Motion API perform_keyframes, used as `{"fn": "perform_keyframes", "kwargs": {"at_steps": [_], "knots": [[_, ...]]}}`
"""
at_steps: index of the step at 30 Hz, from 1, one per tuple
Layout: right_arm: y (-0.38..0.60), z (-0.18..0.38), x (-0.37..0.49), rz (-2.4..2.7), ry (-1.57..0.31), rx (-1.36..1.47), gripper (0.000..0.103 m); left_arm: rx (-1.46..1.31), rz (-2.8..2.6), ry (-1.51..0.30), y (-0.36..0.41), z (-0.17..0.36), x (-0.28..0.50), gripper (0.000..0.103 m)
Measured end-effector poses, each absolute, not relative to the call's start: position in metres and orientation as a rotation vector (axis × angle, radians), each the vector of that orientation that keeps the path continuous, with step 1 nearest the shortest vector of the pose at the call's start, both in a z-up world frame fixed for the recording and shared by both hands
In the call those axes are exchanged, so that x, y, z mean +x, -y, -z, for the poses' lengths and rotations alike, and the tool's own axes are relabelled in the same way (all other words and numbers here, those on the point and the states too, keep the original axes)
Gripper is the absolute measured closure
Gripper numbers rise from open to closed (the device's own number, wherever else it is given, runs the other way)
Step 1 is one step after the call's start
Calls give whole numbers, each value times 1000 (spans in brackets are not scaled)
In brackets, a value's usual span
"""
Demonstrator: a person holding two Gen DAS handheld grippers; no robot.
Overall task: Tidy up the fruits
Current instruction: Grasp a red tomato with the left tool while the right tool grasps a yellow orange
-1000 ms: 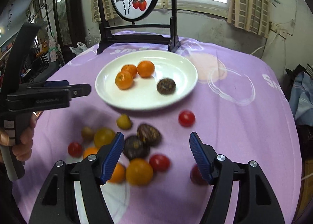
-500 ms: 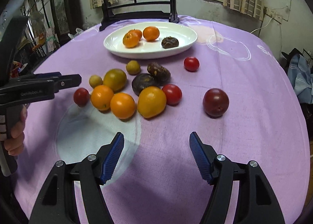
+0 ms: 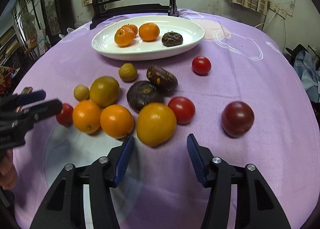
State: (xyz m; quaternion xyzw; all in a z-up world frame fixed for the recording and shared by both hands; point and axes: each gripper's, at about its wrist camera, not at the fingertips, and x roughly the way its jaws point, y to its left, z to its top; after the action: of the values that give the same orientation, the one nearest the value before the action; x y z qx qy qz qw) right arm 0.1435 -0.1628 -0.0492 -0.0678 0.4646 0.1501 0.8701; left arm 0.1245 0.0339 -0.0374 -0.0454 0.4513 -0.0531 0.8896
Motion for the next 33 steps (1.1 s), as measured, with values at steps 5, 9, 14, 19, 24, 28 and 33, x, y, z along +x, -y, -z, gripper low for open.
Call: {"fn": "perform_keyframes", "kwargs": {"at_steps": [5, 9, 14, 19, 24, 28, 33], "knots": [[157, 50, 155, -323, -957, -144, 64, -59, 133, -930, -25, 36, 121, 21], [158, 47, 154, -337, -956, -132, 65, -41, 147, -926, -20, 38, 119, 20], [172, 40, 136, -339, -945, -98, 65, -25, 156, -936, -16, 42, 117, 20], [186, 40, 118, -340, -943, -81, 65, -38, 172, -962, -16, 47, 113, 20], [196, 41, 111, -358, -941, -50, 65, -73, 165, -996, -23, 52, 103, 20], [195, 36, 107, -386, -919, -43, 65, -40, 146, -1008, -20, 58, 104, 29], [198, 33, 105, -403, -909, -23, 65, -17, 127, -1014, -17, 60, 120, 40]]}}
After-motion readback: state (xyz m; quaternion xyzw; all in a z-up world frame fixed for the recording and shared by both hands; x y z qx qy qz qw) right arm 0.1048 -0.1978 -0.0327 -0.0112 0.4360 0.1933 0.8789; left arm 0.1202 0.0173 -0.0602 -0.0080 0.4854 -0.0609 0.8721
